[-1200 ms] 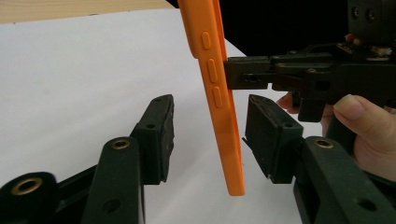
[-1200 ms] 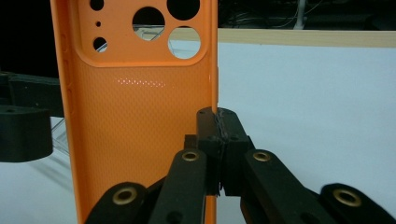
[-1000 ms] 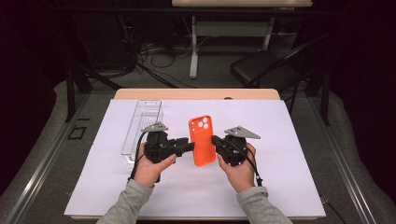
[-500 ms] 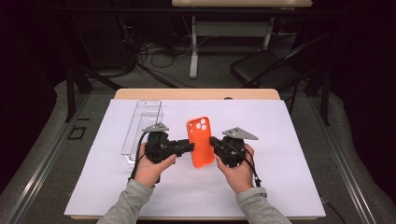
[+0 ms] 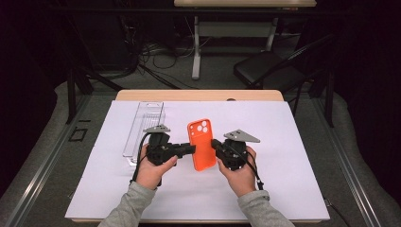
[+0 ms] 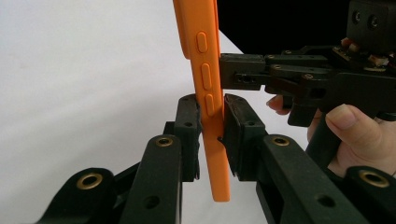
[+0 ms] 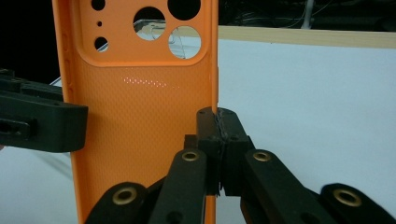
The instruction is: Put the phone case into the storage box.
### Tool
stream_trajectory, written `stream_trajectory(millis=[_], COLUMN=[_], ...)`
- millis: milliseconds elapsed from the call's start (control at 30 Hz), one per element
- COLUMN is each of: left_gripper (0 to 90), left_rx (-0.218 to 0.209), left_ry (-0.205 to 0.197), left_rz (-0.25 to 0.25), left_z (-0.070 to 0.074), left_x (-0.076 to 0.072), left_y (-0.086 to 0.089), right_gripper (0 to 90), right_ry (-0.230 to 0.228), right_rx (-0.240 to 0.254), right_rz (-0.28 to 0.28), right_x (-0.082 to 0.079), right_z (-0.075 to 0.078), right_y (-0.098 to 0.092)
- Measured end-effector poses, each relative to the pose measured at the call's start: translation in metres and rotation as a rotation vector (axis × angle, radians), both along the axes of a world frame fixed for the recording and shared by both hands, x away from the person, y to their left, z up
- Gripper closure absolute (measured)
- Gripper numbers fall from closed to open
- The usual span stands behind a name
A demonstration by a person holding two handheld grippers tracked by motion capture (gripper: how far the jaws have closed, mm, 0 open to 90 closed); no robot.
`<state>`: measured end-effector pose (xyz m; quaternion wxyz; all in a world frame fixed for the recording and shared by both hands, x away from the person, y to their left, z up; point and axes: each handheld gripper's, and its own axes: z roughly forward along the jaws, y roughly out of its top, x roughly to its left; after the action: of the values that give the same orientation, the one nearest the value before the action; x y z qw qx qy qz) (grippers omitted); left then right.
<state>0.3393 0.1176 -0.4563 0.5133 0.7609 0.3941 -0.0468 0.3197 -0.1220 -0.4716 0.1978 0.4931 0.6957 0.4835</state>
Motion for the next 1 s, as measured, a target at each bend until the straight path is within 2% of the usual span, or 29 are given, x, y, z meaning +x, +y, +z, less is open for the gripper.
stream_trajectory(millis=[67,1000], left_gripper=[77.3,80.2], left_rx=[-0.02,-0.037], left_ry=[0.029,0.049], left_rz=[0.002,0.026], left_z=[-0.0003,-0.0021], left_x=[0.0006,0.0007], left_y=[0.0007,0.0033], right_gripper=[88.8,88.6], right_ry=[-0.002,-0.003], right_rx=[-0.001,0.001], right_rz=[0.004,0.008], right_x=[0.0,-0.0005], right_z=[-0.0001,-0.0007], right_y=[0.0001,0.0011])
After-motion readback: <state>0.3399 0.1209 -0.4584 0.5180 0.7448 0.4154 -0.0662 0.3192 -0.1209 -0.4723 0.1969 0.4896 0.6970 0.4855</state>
